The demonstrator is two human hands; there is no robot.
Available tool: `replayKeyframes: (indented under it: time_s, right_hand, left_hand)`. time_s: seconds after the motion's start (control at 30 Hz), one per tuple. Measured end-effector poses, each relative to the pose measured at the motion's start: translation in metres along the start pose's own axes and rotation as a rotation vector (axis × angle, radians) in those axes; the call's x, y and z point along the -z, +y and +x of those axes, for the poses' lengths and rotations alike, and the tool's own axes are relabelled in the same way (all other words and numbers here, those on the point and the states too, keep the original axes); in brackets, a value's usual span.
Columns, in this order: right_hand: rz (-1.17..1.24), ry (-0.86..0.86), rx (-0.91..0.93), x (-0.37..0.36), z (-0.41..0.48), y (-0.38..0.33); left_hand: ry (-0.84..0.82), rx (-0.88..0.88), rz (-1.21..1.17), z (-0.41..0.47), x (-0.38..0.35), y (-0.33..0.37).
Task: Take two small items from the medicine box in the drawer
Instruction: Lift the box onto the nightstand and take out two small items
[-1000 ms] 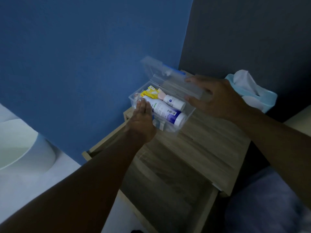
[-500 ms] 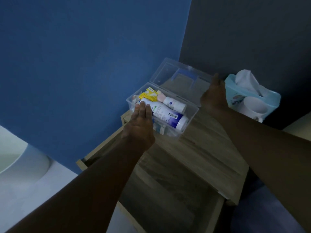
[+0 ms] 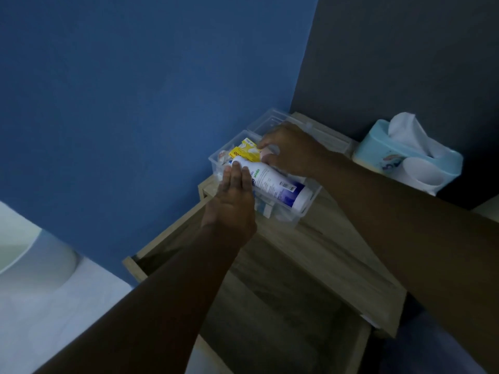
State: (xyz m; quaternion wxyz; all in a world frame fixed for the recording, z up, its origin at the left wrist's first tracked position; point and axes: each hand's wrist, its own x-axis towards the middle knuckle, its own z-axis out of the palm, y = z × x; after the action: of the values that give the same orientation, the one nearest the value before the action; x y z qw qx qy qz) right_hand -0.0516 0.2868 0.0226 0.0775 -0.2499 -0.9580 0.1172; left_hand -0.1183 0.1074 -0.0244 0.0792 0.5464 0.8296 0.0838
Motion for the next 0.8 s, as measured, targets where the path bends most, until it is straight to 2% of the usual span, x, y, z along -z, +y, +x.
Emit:
replayKeyframes:
  time_s: [0.1, 0.27, 0.4, 0.57, 0.7, 0.8]
  right_hand:
    - [-0.092, -0.040, -0.048, -0.002, 0.006, 0.001]
    - [-0.080, -0.030, -0.079, 0.003, 0.011, 0.000]
    - [0.074, 0.025, -0.090, 0.002, 0.008, 0.000]
    - [0.357, 0.203, -0.145, 0.007, -0.019, -0.004]
    - [0.406, 0.302, -0.125, 0.023, -0.052, -0.010]
    - [0.439, 0.314, -0.110, 0.046, -0.076, -0.016]
  left_hand:
    - [0.007, -0.006, 0.009, 0.003, -0.001, 0.002]
    - [0.019, -0.008, 0.014, 0.005, 0.001, 0.005]
    - [-0.002, -0.001, 0.011, 0.005, 0.001, 0.003]
    - [-0.043, 0.010, -0.009, 0.002, 0.005, 0.006]
    - [-0.135, 0.058, -0.089, -0.002, 0.021, 0.015]
    - [-0.168, 0.079, -0.126, -0.004, 0.039, 0.020]
